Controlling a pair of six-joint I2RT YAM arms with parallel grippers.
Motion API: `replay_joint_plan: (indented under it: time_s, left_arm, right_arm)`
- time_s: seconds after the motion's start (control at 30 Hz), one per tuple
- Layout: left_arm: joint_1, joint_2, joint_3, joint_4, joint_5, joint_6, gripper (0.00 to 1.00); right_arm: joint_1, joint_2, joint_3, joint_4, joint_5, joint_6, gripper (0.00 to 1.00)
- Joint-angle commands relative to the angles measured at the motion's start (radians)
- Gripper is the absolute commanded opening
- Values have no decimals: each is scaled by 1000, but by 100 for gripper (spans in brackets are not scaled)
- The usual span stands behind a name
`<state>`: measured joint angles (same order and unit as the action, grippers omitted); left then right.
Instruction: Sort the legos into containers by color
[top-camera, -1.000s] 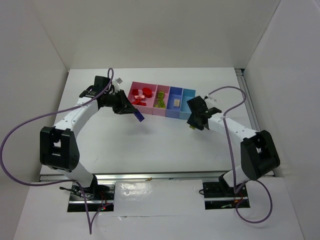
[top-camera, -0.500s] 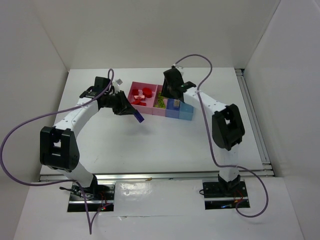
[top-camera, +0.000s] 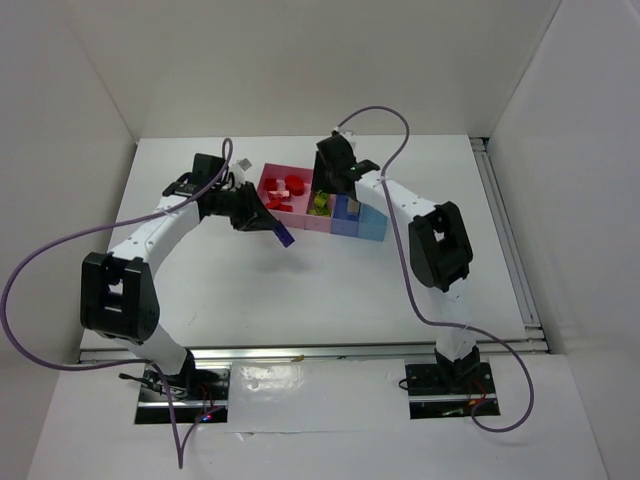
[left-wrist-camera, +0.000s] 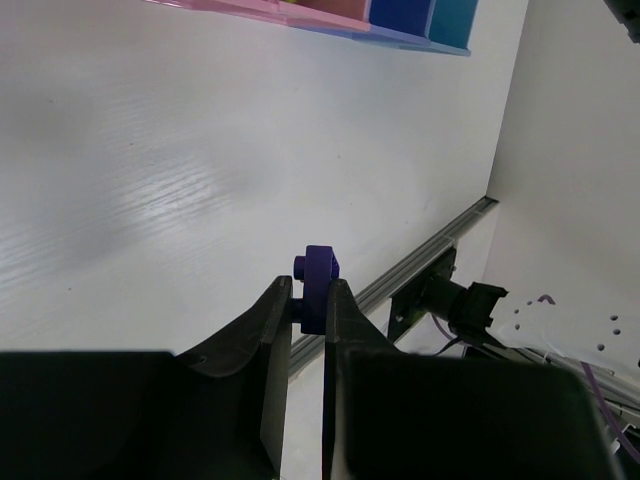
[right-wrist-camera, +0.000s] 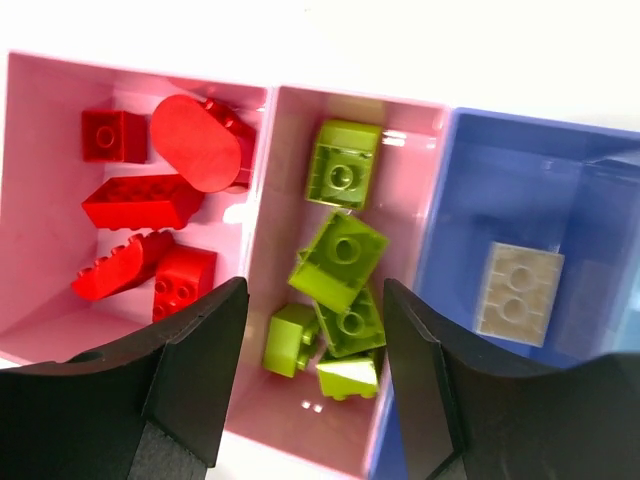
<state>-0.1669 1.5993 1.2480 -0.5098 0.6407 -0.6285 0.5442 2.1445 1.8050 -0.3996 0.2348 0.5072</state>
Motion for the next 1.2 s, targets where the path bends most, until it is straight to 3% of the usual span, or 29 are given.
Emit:
replay_joint_plan:
  time_s: [0.0, 0.07, 0.17, 0.47, 0.63, 0.73, 1.0, 1.17]
  left_arm:
    - [-19, -6, 62, 44, 48, 1, 0]
    - [-57, 31, 94, 44, 57, -10, 0]
    - [-123, 95, 103, 210, 177, -109, 0]
    - [-283, 465, 511, 375, 228, -247, 0]
    - [-327, 683, 828, 280, 133, -255, 0]
    - [-338, 751, 941, 254, 53, -243, 0]
    - [-338, 883, 1061, 225, -47, -215, 0]
    - [-347, 922, 1082, 235, -16, -226, 2]
  right_arm:
    - [2, -156, -22, -13, 96, -7, 64]
    - [-24, -289, -140, 25, 141, 4, 64]
    - [-93, -464, -333, 48, 210, 27, 64]
    - [-230, -823, -674, -25, 348, 168, 64]
    - [-271, -980, -742, -137, 393, 252, 64]
    - [-291, -1049, -773, -180, 402, 252, 64]
    - [-322, -1092, -782, -242, 393, 252, 64]
    - [-322, -1092, -791, -232, 383, 252, 65]
